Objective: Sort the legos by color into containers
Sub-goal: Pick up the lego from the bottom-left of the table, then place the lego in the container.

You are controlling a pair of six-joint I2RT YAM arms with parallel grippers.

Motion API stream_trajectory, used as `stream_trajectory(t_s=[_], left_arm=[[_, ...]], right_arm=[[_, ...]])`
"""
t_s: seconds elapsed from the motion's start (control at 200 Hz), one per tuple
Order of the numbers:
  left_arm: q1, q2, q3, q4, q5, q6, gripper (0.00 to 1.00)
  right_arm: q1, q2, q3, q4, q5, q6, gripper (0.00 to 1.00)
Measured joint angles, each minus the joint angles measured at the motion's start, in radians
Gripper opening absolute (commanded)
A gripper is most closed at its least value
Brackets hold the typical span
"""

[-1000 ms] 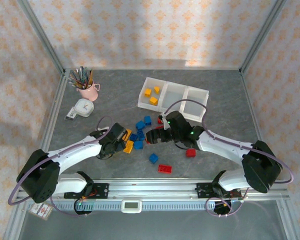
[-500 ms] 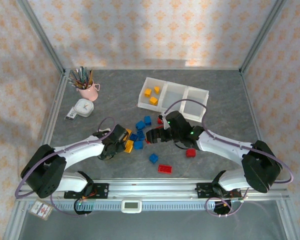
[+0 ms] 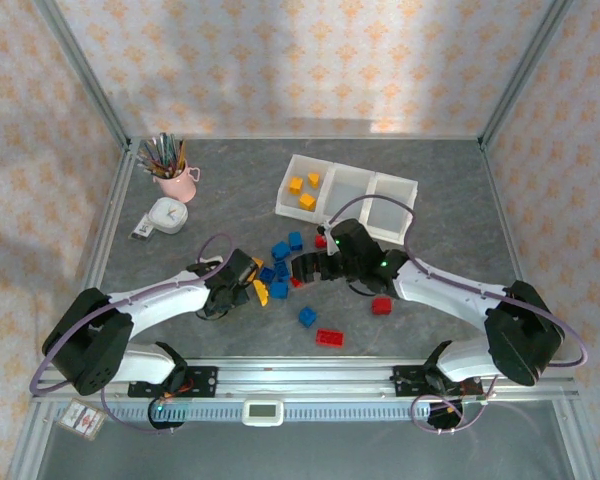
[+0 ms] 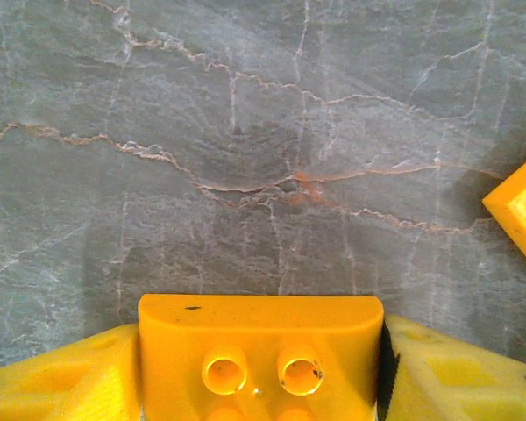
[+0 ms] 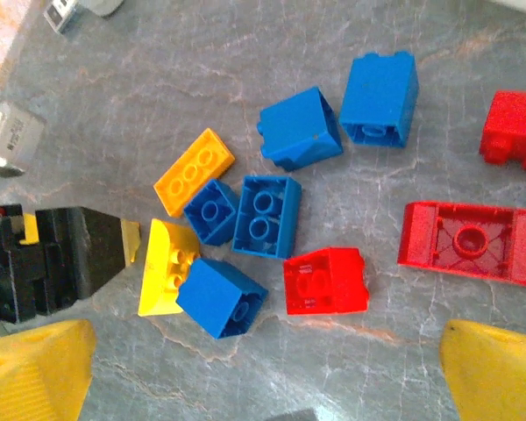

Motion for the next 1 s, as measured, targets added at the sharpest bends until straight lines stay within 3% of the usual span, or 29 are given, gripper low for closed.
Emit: stream_trajectory(t_s=[0.38, 0.756, 1.001], left_arm=[[0.000, 0.021, 0.319, -0.024, -0.056, 0.051, 0.59], [0.004, 0.544, 0.964, 0.029, -0.103, 0.188, 0.59], [0.038, 0.884, 1.345, 0.045, -0.092, 0.198, 0.61]], right_arm=[[-0.174, -0.017, 0.034, -0.035, 0.002, 0.007, 1.00], [-0.397, -0.017, 0.067, -0.044, 0.004, 0.029, 1.00], [-0.430, -0.017, 0.087, -0.043, 0.004, 0.029, 1.00]])
